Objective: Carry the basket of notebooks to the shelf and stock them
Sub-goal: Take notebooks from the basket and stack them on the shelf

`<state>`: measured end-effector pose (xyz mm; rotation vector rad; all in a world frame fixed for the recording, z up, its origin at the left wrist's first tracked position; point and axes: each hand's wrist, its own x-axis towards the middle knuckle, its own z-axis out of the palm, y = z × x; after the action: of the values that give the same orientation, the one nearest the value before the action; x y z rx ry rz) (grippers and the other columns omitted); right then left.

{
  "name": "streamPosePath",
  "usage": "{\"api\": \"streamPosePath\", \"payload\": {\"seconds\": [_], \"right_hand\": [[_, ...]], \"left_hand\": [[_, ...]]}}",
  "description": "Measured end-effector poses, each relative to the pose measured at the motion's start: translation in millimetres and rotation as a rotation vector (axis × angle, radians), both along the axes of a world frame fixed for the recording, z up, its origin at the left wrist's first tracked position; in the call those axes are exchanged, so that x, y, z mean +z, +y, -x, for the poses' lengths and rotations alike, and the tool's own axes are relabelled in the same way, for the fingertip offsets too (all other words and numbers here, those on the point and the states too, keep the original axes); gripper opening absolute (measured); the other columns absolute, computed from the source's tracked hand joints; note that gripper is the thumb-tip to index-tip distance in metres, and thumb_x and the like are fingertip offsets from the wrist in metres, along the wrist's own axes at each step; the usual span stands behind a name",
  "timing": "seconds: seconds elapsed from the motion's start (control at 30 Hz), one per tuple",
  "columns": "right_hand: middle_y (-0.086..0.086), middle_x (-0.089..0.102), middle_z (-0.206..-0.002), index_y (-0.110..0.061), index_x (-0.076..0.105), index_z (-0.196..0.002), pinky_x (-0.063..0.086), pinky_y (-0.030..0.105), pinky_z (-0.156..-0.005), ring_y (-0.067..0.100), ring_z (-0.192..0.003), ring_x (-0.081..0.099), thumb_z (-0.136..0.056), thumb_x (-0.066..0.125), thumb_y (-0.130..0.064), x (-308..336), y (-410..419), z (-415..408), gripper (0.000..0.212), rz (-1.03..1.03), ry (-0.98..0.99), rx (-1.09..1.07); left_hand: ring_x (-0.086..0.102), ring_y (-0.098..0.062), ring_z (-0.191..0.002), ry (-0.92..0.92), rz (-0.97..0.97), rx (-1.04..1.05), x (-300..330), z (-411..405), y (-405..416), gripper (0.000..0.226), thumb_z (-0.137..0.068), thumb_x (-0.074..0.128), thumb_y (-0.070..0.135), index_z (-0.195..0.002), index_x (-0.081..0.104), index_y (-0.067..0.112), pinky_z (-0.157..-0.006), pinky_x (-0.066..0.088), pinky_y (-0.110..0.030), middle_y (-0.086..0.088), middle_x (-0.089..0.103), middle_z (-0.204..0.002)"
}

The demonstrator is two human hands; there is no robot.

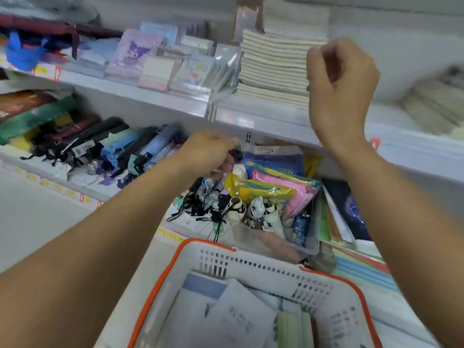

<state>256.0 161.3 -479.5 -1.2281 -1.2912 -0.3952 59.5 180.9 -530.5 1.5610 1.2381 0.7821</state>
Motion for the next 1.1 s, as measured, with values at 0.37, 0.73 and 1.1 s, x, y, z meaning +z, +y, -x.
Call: {"api": "streamPosePath", "payload": {"seconds": [0.37,0.73,1.1], "right_hand": [[0.000,0.059,-0.128,-0.020,0.060,-0.122,0.056,0.034,-0.080,0.019,-0.110,0.062,-0.034,0.083,-0.077,-394,-150,24,0.107,1.622,0.423,0.025],[0.011,0.070,-0.105,-0.003,0.055,-0.121,0.060,0.045,-0.076,0.027,-0.083,0.072,-0.086,0.073,-0.002,-371,-149,5,0.040,1.366,1.248,0.366],[0.008,0.074,-0.104,-0.011,0.062,-0.112,0.062,0.030,-0.067,0.018,-0.085,0.073,-0.092,0.060,-0.020,-208,-92,35,0.022,0.680,1.493,0.909]], "left_hand": [[0.072,-0.020,-0.093,0.871,0.195,-0.601,-68,33,-26,0.046,-0.087,0.063,0.054,-0.116,0.067,0.019,-0.084,0.059,-0.044,-0.004,0.073,-0.107],[0.065,-0.026,-0.109,0.891,0.167,-0.586,-65,34,-30,0.052,-0.089,0.064,0.048,-0.127,0.061,0.012,-0.092,0.055,-0.042,-0.009,0.067,-0.118],[0.074,-0.016,-0.082,0.511,0.333,-0.396,-42,43,-39,0.037,-0.078,0.075,0.036,-0.108,0.069,0.015,-0.072,0.060,-0.032,-0.002,0.077,-0.097]]}}
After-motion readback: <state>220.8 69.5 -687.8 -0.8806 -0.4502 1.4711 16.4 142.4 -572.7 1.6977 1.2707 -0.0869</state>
